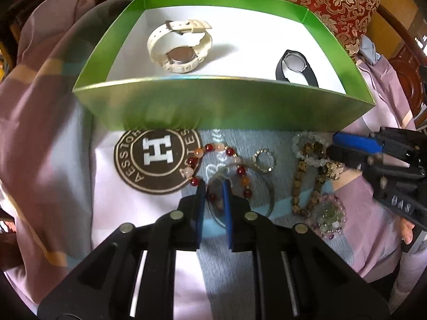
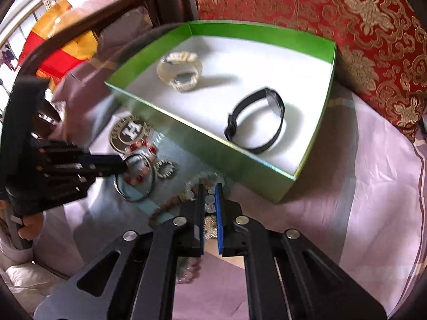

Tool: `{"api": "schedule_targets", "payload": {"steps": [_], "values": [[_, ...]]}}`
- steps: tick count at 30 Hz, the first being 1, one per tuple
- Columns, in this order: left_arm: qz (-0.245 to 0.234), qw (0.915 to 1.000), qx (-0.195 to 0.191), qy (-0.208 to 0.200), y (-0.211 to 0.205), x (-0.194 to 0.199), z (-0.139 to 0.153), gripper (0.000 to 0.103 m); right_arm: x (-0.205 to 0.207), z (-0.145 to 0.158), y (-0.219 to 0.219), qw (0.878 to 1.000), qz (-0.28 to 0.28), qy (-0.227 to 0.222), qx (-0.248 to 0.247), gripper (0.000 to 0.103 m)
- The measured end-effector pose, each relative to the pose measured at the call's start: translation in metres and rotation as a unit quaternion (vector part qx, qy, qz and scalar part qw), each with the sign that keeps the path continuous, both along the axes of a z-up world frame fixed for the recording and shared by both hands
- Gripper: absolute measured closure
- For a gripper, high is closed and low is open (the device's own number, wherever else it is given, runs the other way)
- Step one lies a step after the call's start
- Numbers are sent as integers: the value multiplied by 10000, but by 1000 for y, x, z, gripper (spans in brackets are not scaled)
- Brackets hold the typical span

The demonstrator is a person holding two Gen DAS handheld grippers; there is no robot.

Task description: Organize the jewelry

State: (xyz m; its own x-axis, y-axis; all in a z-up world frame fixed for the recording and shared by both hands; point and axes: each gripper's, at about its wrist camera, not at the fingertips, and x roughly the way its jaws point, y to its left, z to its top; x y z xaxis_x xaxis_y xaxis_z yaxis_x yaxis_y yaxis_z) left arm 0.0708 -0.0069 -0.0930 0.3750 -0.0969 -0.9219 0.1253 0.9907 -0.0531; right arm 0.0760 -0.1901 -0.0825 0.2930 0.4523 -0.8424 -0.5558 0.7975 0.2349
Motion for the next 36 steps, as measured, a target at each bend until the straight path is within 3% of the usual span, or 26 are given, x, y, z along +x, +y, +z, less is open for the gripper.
{"api": "schedule_targets", "payload": {"steps": [1,2,4,7,10,13,24,36], "values": [[-16,10000,45,-9,-2,1,0,91,0,-2,0,10000,-18,17,-59,91],[-23,10000,82,-26,-3,1,-1,91,1,-4,-1,9999,-56,34,-132,72],[-36,9998,162,-62,-5,1,-1,91,0,-5,-5,9997,-122,-22,-211,49],[25,9999,138,-50,-5,1,-1,95,-3,-8,-1,9996,-33,-46,-274,50],[102,9999,42,5,0,1,-1,99,-5,-17,6,9992,120,67,-381,77],[167,9998,-94,51,8,-3,1,100,-10,-17,13,9988,319,106,-344,93],[134,9998,-111,-128,17,-15,17,101,-8,19,-6,9984,190,-134,513,94],[-194,9995,192,-186,-10,4,0,96,-4,17,-12,9988,16,-45,494,94]]}}
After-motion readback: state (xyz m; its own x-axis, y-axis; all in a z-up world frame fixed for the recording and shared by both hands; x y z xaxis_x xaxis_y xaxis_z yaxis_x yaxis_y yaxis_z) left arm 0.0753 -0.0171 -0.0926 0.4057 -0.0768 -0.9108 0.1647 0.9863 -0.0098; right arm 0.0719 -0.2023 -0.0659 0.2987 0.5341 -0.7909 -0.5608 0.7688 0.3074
